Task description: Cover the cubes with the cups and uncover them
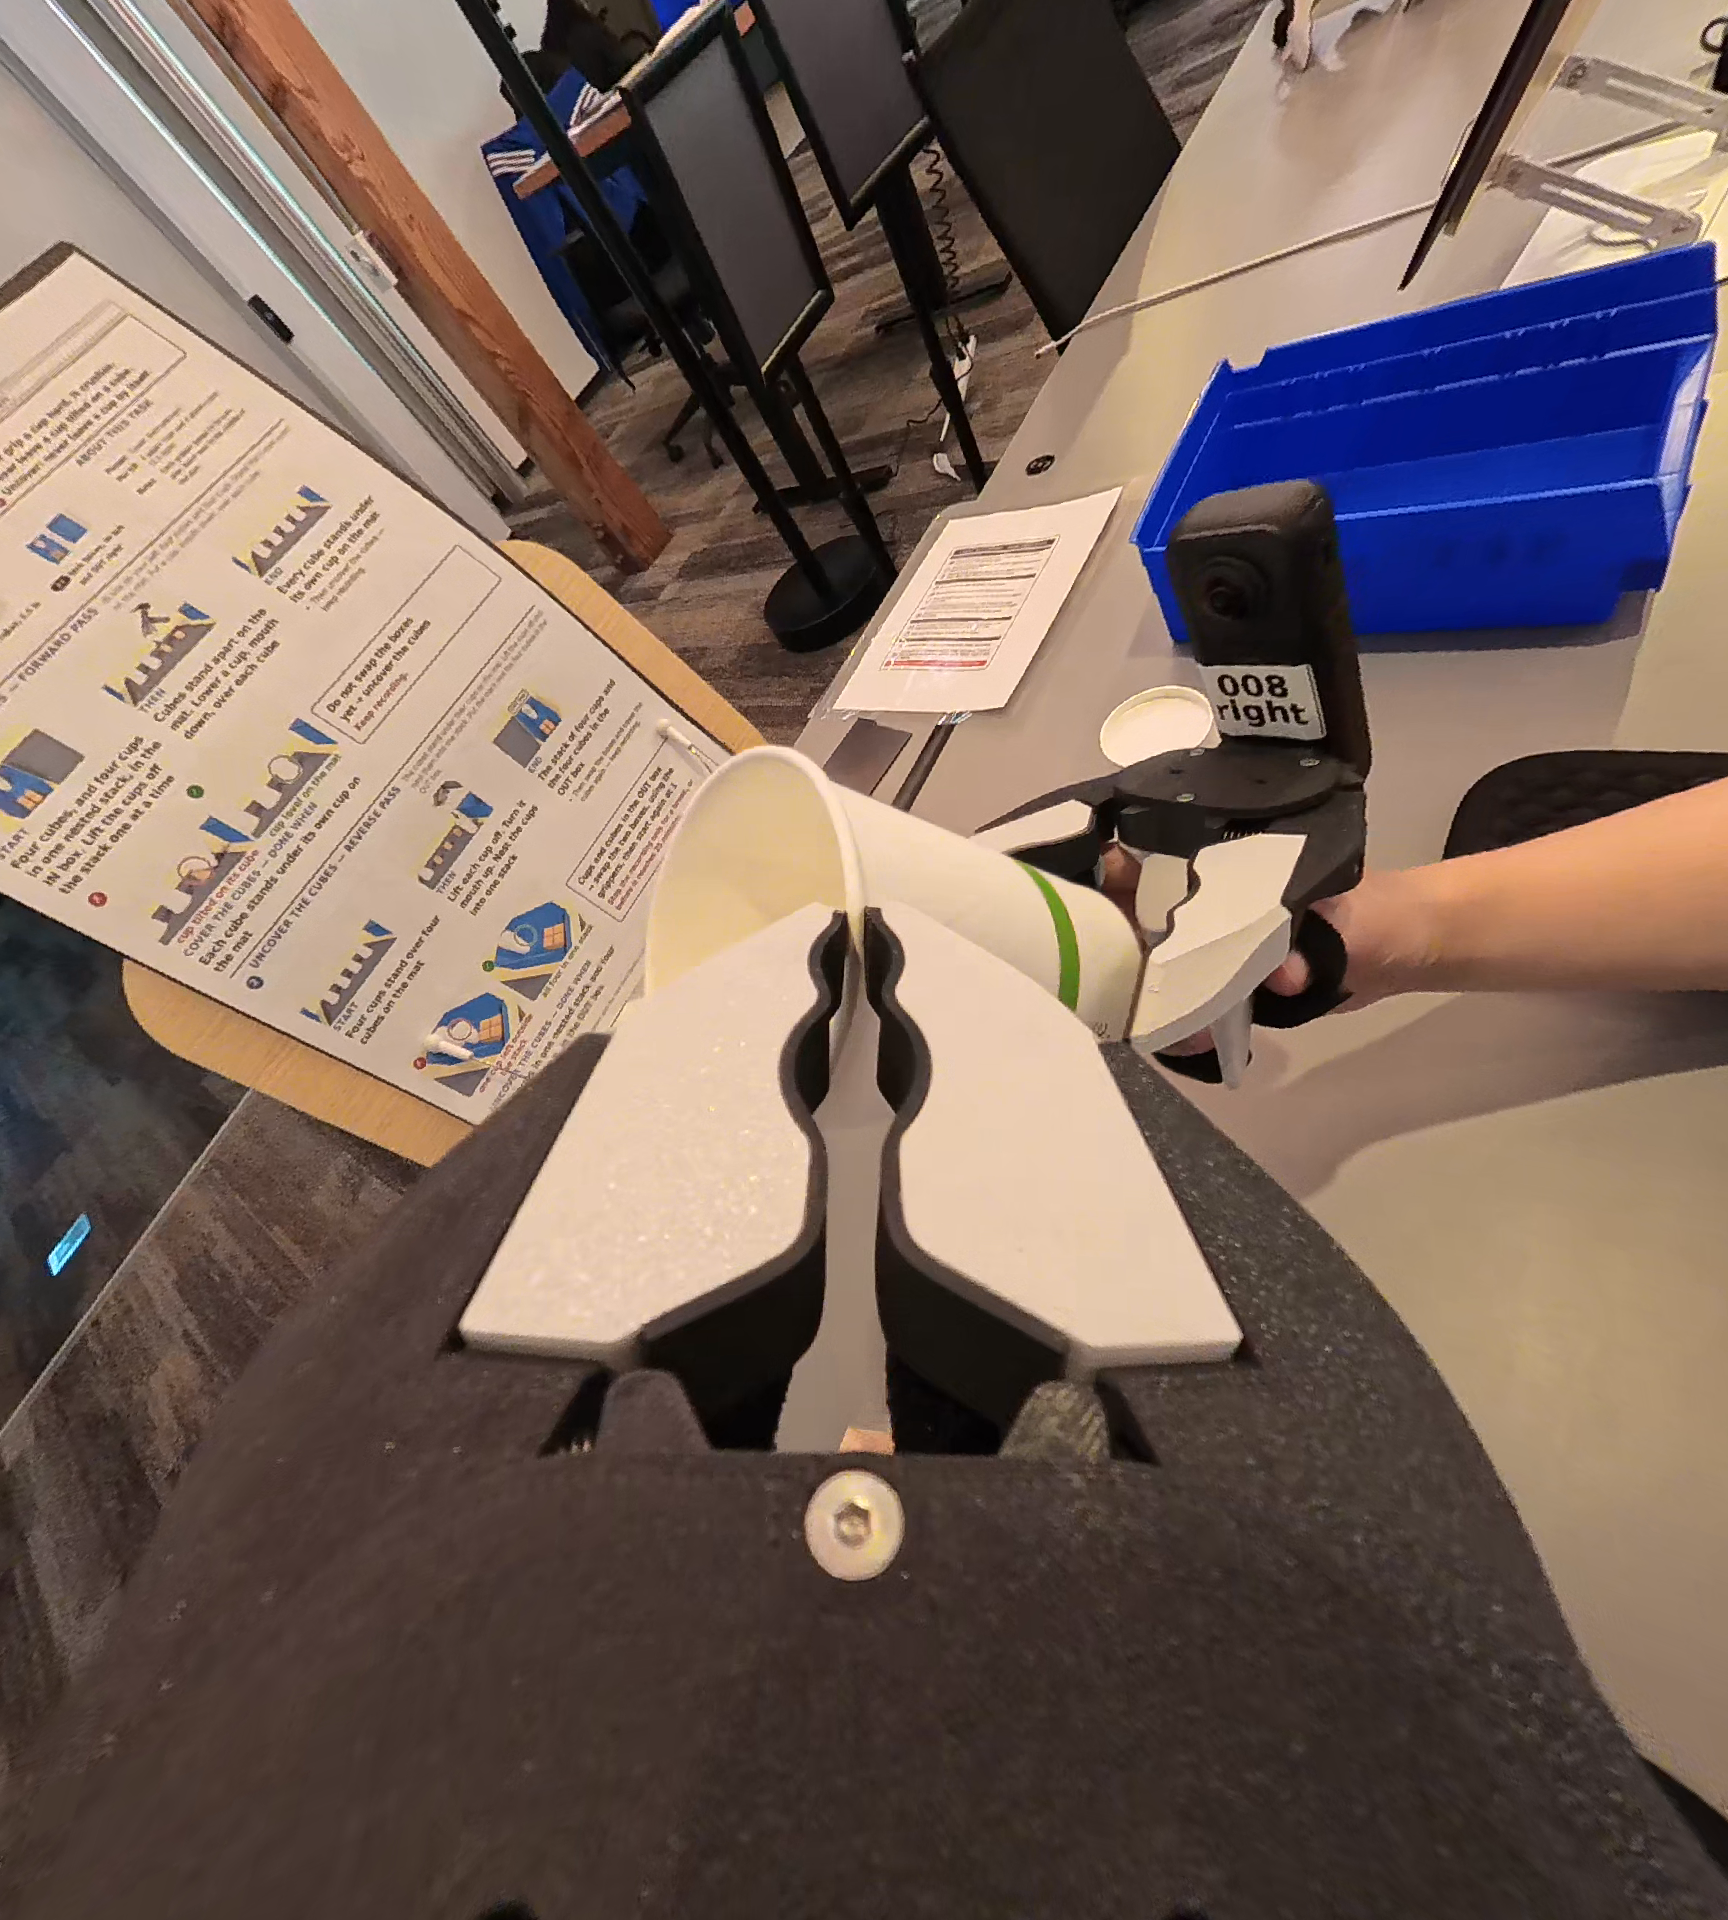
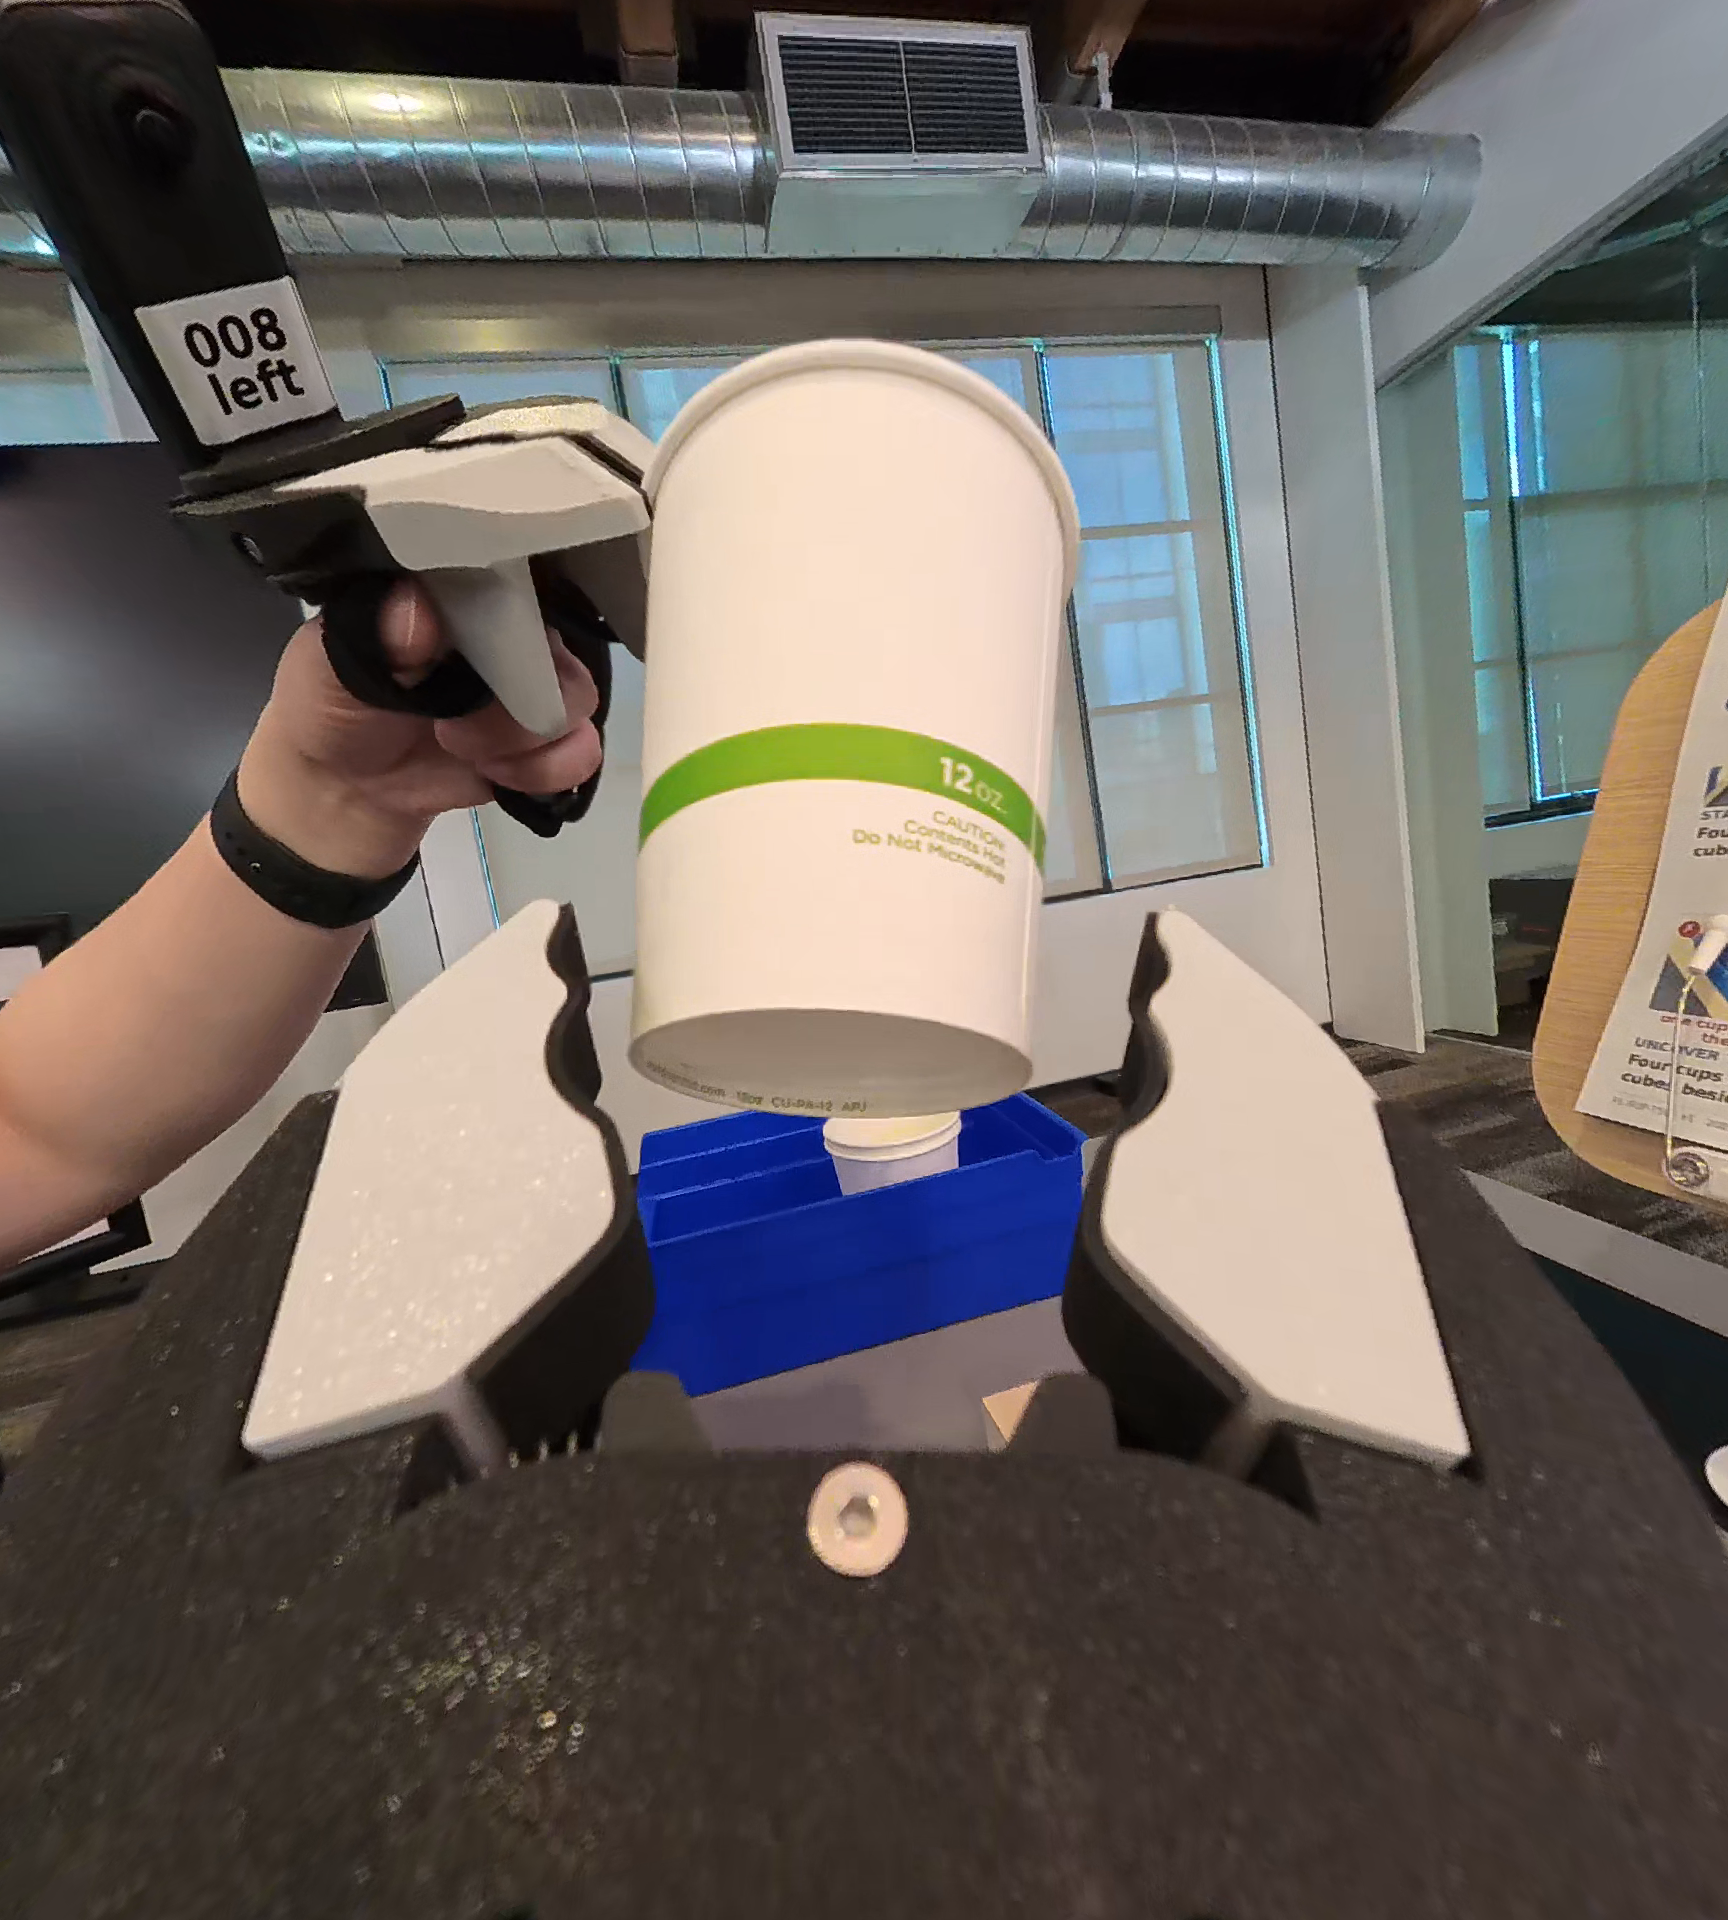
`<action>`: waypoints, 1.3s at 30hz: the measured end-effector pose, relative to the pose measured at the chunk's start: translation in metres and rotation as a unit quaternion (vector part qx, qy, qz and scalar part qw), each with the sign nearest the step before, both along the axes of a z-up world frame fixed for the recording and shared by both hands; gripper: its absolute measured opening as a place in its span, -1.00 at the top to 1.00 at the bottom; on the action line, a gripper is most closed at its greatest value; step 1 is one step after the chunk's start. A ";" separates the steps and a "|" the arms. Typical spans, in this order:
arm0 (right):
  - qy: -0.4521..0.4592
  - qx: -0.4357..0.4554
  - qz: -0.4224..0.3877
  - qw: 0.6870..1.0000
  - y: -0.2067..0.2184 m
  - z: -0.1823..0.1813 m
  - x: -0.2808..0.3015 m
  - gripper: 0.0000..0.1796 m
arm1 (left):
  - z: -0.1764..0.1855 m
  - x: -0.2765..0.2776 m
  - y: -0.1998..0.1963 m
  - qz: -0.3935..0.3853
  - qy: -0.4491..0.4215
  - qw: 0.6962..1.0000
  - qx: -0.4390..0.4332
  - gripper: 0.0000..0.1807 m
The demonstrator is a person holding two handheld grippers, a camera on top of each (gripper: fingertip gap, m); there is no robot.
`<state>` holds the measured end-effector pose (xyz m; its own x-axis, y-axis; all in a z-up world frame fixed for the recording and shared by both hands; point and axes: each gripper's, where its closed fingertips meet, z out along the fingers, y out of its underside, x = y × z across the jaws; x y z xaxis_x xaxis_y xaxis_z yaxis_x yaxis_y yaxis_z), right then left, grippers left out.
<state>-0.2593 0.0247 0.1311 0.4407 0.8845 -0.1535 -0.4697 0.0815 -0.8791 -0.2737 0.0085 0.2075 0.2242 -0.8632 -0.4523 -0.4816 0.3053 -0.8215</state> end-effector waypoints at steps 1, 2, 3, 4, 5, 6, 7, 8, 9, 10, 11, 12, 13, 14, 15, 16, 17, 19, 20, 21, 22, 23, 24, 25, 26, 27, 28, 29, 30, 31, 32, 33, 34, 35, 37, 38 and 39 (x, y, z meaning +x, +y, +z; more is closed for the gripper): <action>-0.001 0.001 0.003 1.000 -0.001 0.000 -0.001 -0.10 | 0.000 0.000 -0.001 -0.002 -0.002 1.000 -0.001 0.97; -0.003 0.002 0.007 1.000 -0.001 0.000 -0.002 -0.09 | 0.001 0.001 -0.002 -0.004 -0.003 1.000 -0.001 0.97; -0.004 0.005 0.010 1.000 -0.003 0.000 -0.002 -0.07 | 0.000 0.001 -0.003 -0.007 -0.004 1.000 -0.002 0.97; -0.003 0.010 0.009 1.000 -0.004 0.001 -0.001 -0.04 | 0.000 0.002 -0.004 -0.009 -0.006 1.000 -0.005 0.97; -0.005 0.014 0.009 1.000 -0.004 0.001 -0.001 0.02 | 0.000 0.002 -0.004 -0.008 -0.009 1.000 -0.005 0.97; -0.008 0.018 0.012 1.000 -0.006 0.001 -0.001 0.10 | 0.001 0.002 -0.005 -0.010 -0.011 1.000 -0.005 0.97; -0.006 0.022 0.016 1.000 -0.007 0.002 0.000 0.15 | 0.001 0.003 -0.006 -0.012 -0.013 1.000 -0.005 0.97; -0.003 0.023 0.020 1.000 -0.008 0.003 0.000 0.16 | 0.001 0.003 -0.007 -0.013 -0.016 1.000 -0.006 0.97; -0.006 0.021 0.026 0.999 -0.008 0.002 -0.001 0.16 | 0.002 0.003 -0.008 -0.015 -0.017 1.000 -0.006 0.97; -0.011 0.019 0.032 0.999 -0.009 0.001 -0.002 0.16 | 0.001 0.003 -0.009 -0.019 -0.016 1.000 -0.006 0.97; -0.016 0.019 0.034 0.999 -0.009 0.000 -0.002 0.16 | 0.001 0.003 -0.010 -0.020 -0.014 1.000 -0.006 0.97; -0.018 0.021 0.033 0.999 -0.009 0.000 -0.002 0.16 | 0.000 0.003 -0.010 -0.019 -0.010 1.000 -0.005 0.97; -0.022 0.022 0.031 0.999 -0.008 -0.001 -0.001 0.16 | -0.002 0.002 -0.009 -0.016 -0.008 1.000 -0.006 0.97; -0.026 0.023 0.029 0.999 -0.007 -0.001 0.000 0.16 | -0.003 0.002 -0.009 -0.014 -0.007 1.000 -0.006 0.97; -0.034 0.023 0.031 0.999 -0.008 -0.002 -0.001 0.16 | -0.005 0.001 -0.009 -0.014 -0.005 1.000 -0.008 0.97; -0.042 0.024 0.036 0.998 -0.008 -0.003 -0.002 0.16 | -0.007 0.000 -0.010 -0.014 -0.001 1.000 -0.011 0.96; -0.054 0.024 0.039 0.997 -0.008 -0.004 -0.002 0.16 | -0.010 -0.001 -0.010 -0.014 0.006 1.000 -0.015 0.93; -0.082 0.031 0.037 0.995 -0.009 -0.006 -0.002 0.16 | -0.021 -0.004 -0.011 -0.014 0.027 0.999 -0.022 0.87; -0.099 0.032 0.036 0.994 -0.008 -0.008 -0.002 0.16 | -0.026 -0.005 -0.010 -0.012 0.038 0.999 -0.023 0.85; -0.114 0.036 0.030 0.992 -0.007 -0.010 -0.001 0.16 | -0.030 -0.006 -0.010 -0.010 0.043 0.999 -0.022 0.85; -0.125 0.042 0.029 0.991 -0.008 -0.011 0.000 0.16 | -0.032 -0.008 -0.011 -0.013 0.044 0.999 -0.022 0.85; -0.134 0.047 0.032 0.989 -0.009 -0.011 0.001 0.16 | -0.034 -0.009 -0.013 -0.017 0.044 0.999 -0.025 0.86; -0.139 0.051 0.035 0.988 -0.010 -0.011 0.001 0.16 | -0.035 -0.010 -0.015 -0.020 0.041 0.999 -0.029 0.87; -0.143 0.056 0.034 0.988 -0.011 -0.010 0.002 0.16 | -0.035 -0.010 -0.016 -0.022 0.034 0.999 -0.034 0.88; -0.143 0.062 0.033 0.987 -0.012 -0.009 0.003 0.16 | -0.034 -0.010 -0.018 -0.024 0.022 0.999 -0.040 0.88; -0.140 0.070 0.031 0.987 -0.014 -0.006 0.004 0.16 | -0.033 -0.010 -0.020 -0.027 0.007 0.999 -0.046 0.89; -0.133 0.077 0.031 0.988 -0.016 -0.004 0.006 0.16 | -0.032 -0.010 -0.022 -0.031 -0.009 0.998 -0.051 0.90; -0.123 0.082 0.032 0.988 -0.018 0.000 0.007 0.16 | -0.030 -0.010 -0.025 -0.035 -0.025 0.998 -0.056 0.90; -0.113 0.087 0.031 0.989 -0.019 0.003 0.008 0.16 | -0.028 -0.009 -0.028 -0.040 -0.042 0.996 -0.061 0.91; -0.103 0.091 0.026 0.990 -0.019 0.005 0.010 0.16 | -0.026 -0.009 -0.032 -0.048 -0.059 0.995 -0.067 0.92; -0.096 0.096 0.020 0.990 -0.020 0.008 0.011 0.14 | -0.024 -0.008 -0.036 -0.057 -0.076 0.993 -0.074 0.94; -0.093 0.101 0.013 0.991 -0.019 0.009 0.012 0.10 | -0.021 -0.007 -0.040 -0.064 -0.092 0.991 -0.080 0.96; -0.095 0.105 0.007 0.990 -0.019 0.009 0.013 0.10 | -0.020 -0.007 -0.043 -0.069 -0.102 0.989 -0.083 0.97; -0.097 0.111 0.001 0.989 -0.020 0.010 0.013 0.13 | -0.020 -0.007 -0.047 -0.077 -0.105 0.988 -0.085 0.97; -0.092 0.125 -0.005 0.988 -0.023 0.013 0.016 0.14 | -0.022 -0.007 -0.051 -0.088 -0.109 0.985 -0.097 0.98; -0.092 0.127 -0.001 0.988 -0.024 0.014 0.016 0.15 | -0.021 -0.008 -0.051 -0.091 -0.114 0.984 -0.102 0.97; -0.094 0.126 0.005 0.988 -0.026 0.014 0.017 0.15 | -0.022 -0.009 -0.052 -0.094 -0.116 0.983 -0.107 0.97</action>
<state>-0.2428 -0.0009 0.1448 0.4319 0.8883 0.1562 -0.3024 0.3058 -0.9028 -0.2823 -0.0434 0.1860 0.1270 -0.9692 -0.2108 -0.2261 0.1787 -0.9576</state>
